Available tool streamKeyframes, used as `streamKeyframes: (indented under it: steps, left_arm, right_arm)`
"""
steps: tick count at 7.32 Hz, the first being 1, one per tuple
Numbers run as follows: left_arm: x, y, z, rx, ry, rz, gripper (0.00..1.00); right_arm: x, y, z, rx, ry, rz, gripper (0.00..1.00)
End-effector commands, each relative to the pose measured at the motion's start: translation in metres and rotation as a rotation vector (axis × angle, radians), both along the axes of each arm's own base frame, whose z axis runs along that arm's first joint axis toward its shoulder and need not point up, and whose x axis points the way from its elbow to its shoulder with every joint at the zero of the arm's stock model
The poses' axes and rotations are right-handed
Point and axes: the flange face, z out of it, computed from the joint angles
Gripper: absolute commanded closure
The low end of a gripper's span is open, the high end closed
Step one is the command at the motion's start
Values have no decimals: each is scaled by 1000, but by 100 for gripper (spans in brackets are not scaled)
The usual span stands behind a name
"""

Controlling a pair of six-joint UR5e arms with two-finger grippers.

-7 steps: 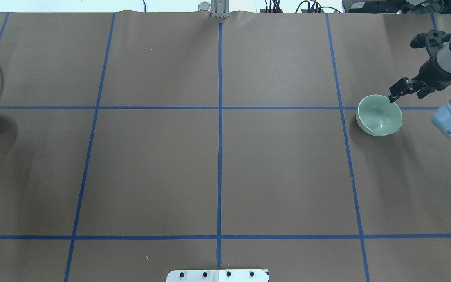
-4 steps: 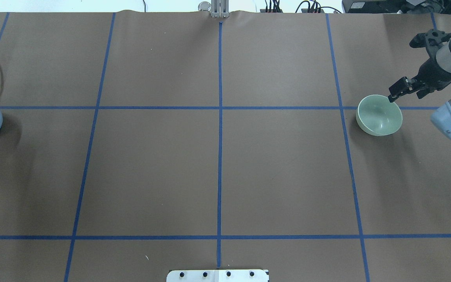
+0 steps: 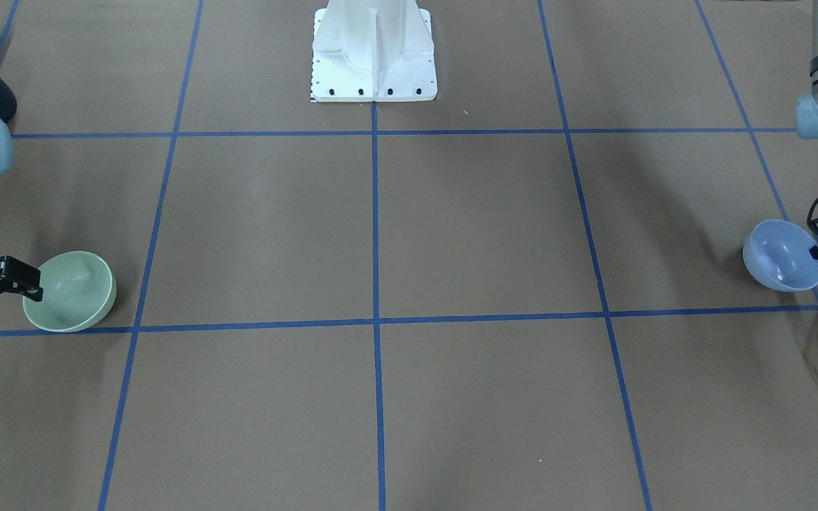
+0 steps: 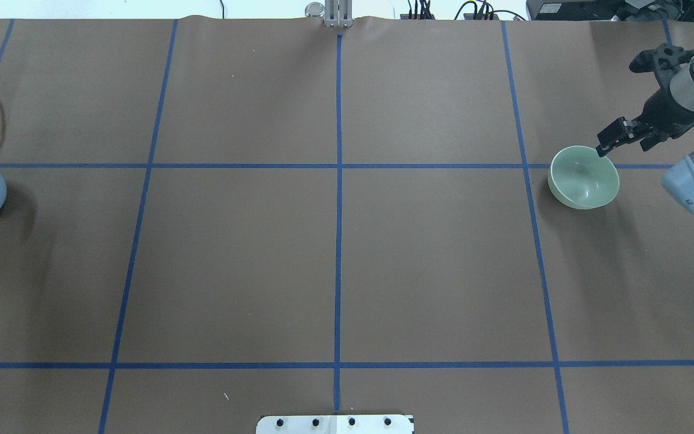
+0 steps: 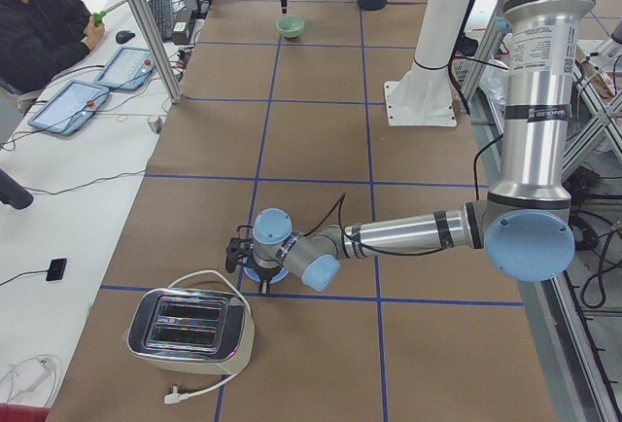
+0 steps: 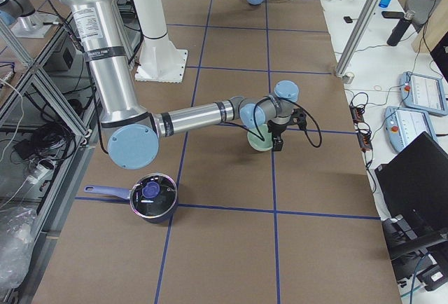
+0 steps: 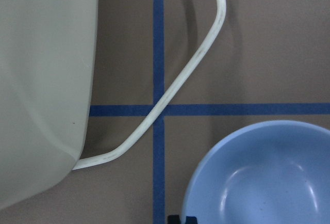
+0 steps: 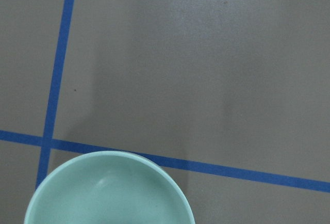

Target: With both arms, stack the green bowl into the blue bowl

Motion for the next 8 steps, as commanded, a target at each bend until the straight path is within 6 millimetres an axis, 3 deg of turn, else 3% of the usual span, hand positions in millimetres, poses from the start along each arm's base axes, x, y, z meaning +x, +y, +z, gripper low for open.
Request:
streamKeyframes:
  steps: [1,3,5,7,8]
  left_arm:
    - [5,-7,-27,31,31,13,100]
    - [18,-24,-98,4,137,70,100]
    - [26,-48,-193,-28,128,59,100]
    - [34,-67,-278,-71,159,-13,100]
    - [48,-68,-298,-83,180,-25,100]
  right_arm:
    - [0,0,0,0,0,0,0]
    - [2,3,5,-3,4,-2,0]
    - [1,9,15,-19,12,-6,0]
    - [-10,12,53,-2,-2,-13,0]
    - [-16,13,64,2,-9,-11,0]
